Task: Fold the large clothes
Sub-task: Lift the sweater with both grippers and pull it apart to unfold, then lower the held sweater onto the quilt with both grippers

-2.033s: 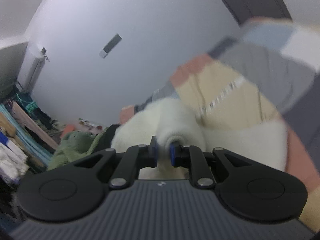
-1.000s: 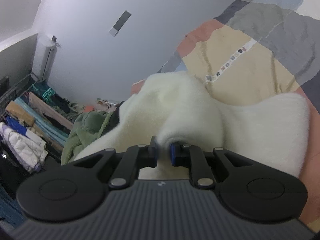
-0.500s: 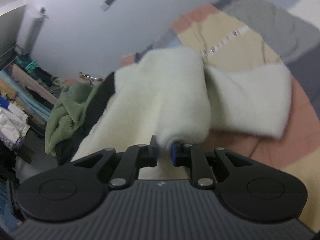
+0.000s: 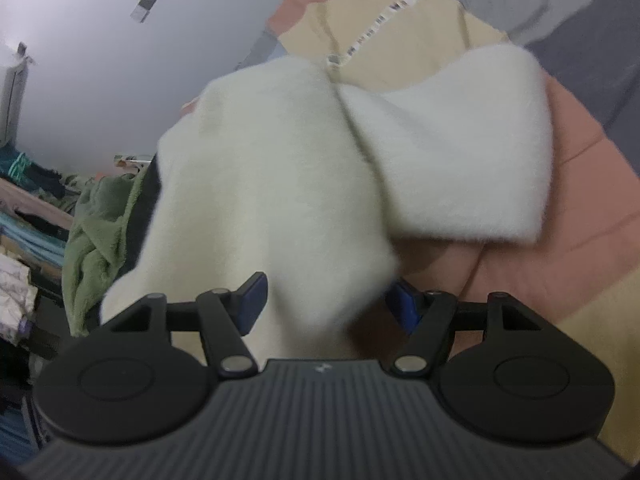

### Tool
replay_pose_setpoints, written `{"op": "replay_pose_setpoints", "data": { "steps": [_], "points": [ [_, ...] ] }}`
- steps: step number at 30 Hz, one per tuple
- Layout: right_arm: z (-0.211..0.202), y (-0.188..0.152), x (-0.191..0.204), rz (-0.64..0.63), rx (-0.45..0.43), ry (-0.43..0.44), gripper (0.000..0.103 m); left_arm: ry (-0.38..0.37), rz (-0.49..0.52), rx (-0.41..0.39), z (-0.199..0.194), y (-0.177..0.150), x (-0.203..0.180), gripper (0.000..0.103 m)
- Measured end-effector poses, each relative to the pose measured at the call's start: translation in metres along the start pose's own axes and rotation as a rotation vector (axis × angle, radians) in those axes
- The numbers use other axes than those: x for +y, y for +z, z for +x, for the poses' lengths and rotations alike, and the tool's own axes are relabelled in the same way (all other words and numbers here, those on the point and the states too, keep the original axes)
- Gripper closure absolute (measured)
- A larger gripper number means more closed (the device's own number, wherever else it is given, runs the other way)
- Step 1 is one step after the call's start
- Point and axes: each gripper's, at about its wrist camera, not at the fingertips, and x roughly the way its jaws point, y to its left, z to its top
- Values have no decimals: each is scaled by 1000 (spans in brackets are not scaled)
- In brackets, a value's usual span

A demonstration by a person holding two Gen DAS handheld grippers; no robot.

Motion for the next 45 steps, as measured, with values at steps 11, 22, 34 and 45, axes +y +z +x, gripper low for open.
{"op": "replay_pose_setpoints", "data": {
  "steps": [11, 22, 34, 45],
  "points": [
    [-7, 6, 17, -117, -54, 145, 79, -128, -37, -125, -20, 8, -6, 85],
    [-76, 5, 72, -318, -169, 257, 81, -293, 193, -379, -114, -8, -65, 90],
    [-212, 58, 189, -454, -349, 454, 81, -381, 455, -635, -254, -4, -185, 90],
    [-326, 118, 335, -633, -550, 496, 81, -284, 675, -747, -353, 53, -331, 89]
  ]
}}
